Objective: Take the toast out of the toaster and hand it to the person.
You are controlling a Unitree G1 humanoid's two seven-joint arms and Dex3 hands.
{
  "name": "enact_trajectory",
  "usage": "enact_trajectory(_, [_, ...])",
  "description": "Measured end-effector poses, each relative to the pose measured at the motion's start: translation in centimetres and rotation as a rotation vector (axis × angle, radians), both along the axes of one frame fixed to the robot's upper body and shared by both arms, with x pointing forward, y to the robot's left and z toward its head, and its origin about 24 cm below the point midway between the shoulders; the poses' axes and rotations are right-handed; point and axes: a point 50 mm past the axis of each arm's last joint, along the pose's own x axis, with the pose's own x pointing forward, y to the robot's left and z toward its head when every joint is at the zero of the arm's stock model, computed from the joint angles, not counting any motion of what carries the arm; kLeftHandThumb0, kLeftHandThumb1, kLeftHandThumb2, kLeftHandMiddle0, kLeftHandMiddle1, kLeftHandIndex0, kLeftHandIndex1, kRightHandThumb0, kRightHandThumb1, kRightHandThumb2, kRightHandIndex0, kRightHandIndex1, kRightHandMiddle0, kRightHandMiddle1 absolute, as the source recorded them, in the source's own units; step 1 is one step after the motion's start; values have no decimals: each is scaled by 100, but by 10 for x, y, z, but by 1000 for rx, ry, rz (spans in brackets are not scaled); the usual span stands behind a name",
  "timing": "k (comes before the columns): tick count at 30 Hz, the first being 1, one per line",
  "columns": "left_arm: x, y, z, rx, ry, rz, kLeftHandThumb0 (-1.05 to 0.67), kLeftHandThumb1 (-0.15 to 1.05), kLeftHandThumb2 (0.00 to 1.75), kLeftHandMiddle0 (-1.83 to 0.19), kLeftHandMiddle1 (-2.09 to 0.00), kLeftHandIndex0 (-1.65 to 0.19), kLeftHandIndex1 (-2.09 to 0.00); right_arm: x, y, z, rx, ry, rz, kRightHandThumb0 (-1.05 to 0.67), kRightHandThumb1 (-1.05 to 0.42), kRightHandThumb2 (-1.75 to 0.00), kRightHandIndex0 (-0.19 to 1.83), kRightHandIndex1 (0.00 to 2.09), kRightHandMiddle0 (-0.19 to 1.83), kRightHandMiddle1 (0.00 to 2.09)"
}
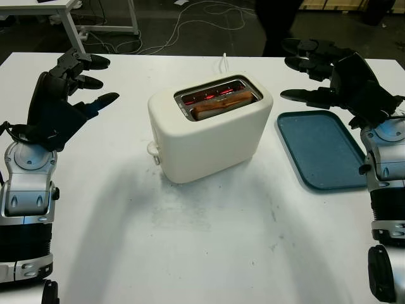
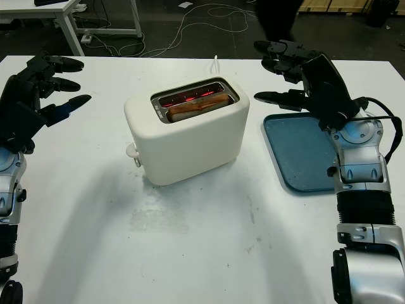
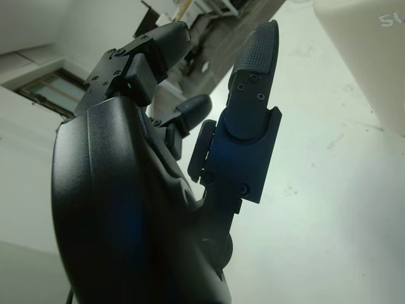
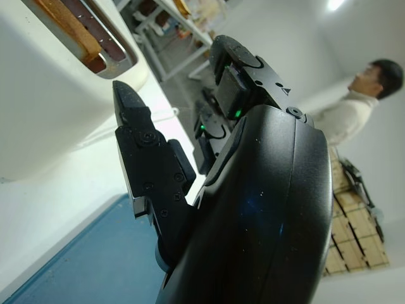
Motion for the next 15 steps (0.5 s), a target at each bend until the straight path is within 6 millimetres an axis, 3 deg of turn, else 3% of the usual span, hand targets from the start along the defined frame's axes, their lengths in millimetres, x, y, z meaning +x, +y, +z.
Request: enact_trajectory(15, [0, -1, 0, -2, 4, -10, -55, 92, 1, -20, -114, -23, -92, -1, 1, 2, -2, -10, 4, -12, -77, 0, 51, 13, 54, 2])
